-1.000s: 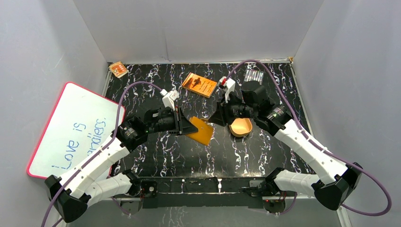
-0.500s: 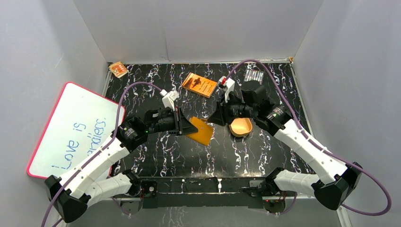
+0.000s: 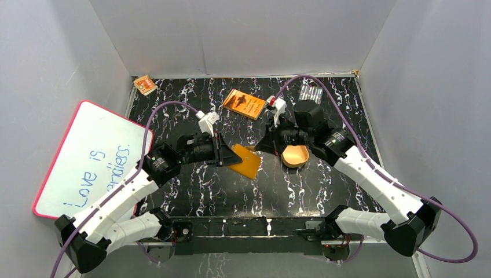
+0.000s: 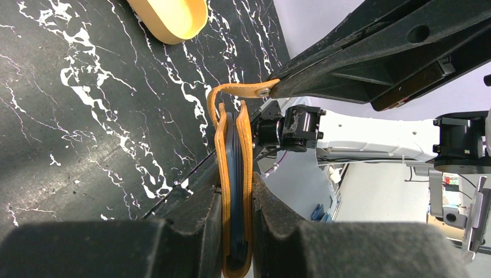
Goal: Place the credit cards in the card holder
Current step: Close the card holder.
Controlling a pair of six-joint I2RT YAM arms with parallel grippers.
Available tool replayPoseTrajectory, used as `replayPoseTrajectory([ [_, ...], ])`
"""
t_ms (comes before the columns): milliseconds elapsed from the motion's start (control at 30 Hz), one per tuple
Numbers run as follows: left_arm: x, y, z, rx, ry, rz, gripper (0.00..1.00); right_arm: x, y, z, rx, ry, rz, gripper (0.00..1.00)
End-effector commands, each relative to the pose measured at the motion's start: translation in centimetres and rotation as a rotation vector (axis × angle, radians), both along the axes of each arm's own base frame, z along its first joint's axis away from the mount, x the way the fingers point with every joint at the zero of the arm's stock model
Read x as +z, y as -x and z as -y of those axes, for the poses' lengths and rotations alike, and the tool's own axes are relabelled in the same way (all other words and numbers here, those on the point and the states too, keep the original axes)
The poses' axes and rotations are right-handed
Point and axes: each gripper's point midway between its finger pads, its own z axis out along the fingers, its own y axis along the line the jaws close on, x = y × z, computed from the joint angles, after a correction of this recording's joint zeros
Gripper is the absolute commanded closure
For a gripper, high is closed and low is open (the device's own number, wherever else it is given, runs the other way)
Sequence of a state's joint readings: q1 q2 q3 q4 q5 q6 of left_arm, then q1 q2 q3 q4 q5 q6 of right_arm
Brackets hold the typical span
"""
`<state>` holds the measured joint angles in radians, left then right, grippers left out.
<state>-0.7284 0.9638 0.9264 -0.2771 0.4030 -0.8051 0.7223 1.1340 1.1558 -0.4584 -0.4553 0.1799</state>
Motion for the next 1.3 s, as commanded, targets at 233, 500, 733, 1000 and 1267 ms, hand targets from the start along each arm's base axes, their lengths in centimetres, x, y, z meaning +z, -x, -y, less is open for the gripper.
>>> replayPoseTrajectory([
  [233, 1.6, -0.3, -0.2, 0.022, 0.013, 0.020, 1.00, 2.2, 1.3, 0.2, 0.101, 0.005, 0.071, 1.00],
  [500, 1.6, -2.1, 0.6, 0.067, -0.043, -0.034, 1.00, 2.1, 2.0, 0.3, 0.148, 0.081, 0.082, 1.00],
  [733, 2.1, -2.3, 1.0, 0.063, -0.031, -0.051, 1.00, 0.8, 1.9, -0.4, 0.121, 0.102, 0.066, 1.00],
  [1000, 2.6, -1.8, 1.3, 0.043, 0.011, -0.046, 1.00, 0.5, 1.4, -1.0, 0.092, 0.091, 0.061, 1.00],
  [1267, 2.8, -1.5, 1.7, 0.024, 0.050, -0.049, 1.00, 0.2, 1.1, -1.1, 0.065, 0.099, 0.057, 1.00],
])
